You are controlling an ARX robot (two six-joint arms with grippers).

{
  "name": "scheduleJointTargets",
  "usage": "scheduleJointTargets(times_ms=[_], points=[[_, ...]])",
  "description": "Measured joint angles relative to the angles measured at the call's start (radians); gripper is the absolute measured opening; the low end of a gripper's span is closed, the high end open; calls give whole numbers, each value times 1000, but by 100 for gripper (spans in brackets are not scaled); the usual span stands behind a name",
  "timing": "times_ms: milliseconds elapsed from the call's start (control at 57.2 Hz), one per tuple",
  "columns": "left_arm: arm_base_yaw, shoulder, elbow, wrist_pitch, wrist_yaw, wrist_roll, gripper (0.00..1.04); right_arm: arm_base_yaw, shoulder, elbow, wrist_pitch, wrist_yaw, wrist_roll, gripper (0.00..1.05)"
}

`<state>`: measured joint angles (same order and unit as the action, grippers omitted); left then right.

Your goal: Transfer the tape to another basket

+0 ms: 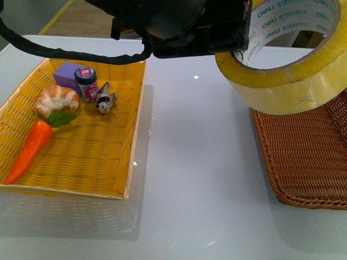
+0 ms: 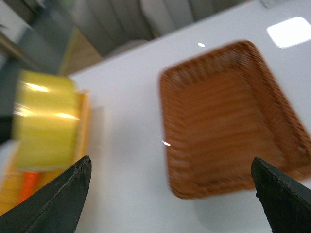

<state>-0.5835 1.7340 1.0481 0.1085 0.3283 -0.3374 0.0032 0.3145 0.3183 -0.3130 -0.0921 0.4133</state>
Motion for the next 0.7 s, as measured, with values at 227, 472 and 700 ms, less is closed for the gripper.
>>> scheduleJointTargets(times_ms=[227, 472, 700], points=[[-9, -13, -4, -4, 4, 0, 15, 200, 103, -4, 217, -45, 185, 96], [-17, -17, -6, -11, 7, 0, 15, 298, 302, -58, 439, -133, 265, 96], [-17, -18, -6, -18, 9, 0, 15, 295, 479, -62, 594, -161, 267, 96]])
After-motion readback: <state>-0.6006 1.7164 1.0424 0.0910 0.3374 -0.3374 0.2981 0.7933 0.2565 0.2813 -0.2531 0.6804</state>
